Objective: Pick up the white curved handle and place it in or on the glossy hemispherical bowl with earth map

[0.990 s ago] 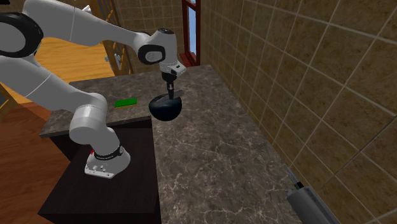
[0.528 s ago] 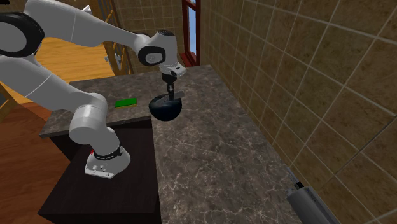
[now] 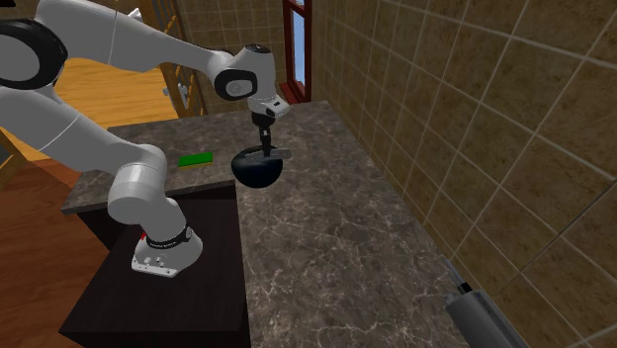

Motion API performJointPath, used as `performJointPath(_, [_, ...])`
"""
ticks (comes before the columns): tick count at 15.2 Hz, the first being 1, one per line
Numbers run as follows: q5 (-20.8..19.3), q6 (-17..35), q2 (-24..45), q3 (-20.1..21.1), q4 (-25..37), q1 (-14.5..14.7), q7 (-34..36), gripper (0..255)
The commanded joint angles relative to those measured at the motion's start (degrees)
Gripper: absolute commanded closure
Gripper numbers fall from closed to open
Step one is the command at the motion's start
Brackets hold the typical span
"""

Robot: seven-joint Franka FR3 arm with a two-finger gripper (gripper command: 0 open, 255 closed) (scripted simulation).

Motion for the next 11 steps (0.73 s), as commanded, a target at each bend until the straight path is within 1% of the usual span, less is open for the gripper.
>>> performJointPath(1, [-0.4,-3.3,-1.3,-0.7,1.9,-0.1,0.1,0])
performJointPath(3, [-1.0,-7.1,-2.4,-1.6,4.6,-0.4,0.1,0])
performJointPath(11, [-1.0,-7.1,-2.4,-1.6,4.6,-0.4,0.1,0])
